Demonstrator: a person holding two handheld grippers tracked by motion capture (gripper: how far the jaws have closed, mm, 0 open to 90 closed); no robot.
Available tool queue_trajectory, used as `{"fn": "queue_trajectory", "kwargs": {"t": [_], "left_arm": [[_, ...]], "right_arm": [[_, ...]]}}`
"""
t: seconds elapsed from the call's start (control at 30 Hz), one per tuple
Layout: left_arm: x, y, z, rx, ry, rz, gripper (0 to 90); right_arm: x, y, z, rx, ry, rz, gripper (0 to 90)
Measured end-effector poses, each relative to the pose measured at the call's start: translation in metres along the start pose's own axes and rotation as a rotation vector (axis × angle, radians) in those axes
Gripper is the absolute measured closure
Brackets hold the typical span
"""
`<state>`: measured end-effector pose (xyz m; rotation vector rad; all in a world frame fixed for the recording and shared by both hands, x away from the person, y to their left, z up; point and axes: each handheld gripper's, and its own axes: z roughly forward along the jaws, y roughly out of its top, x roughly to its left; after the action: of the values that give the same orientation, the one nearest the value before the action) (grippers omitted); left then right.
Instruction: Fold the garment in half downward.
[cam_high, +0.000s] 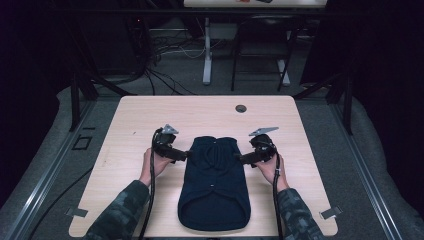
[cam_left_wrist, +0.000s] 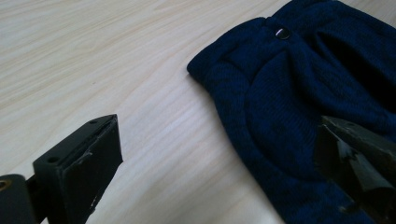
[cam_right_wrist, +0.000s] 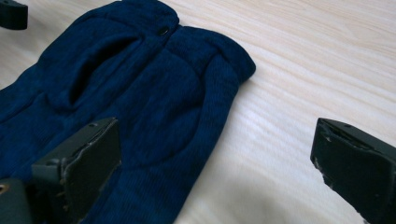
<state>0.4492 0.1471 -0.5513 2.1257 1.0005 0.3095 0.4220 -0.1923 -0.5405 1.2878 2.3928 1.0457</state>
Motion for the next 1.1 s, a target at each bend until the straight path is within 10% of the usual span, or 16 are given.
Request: {"fn": "queue_trajectory", "kwargs": {"t": [0.6, 1.1], "left_arm": [[-0.004, 0.021, 0.042, 0.079, -0.031, -0.032, 1.2], [-0.017, 0.022, 0.054, 0.118, -0.019, 0.026, 34.1]], "right_arm": [[-0.003, 0.029, 0.045, 0.056, 0.025, 0.068, 6.9], [-0.005, 0.028, 0.061, 0.084, 0.038, 0.075, 51.1]]}}
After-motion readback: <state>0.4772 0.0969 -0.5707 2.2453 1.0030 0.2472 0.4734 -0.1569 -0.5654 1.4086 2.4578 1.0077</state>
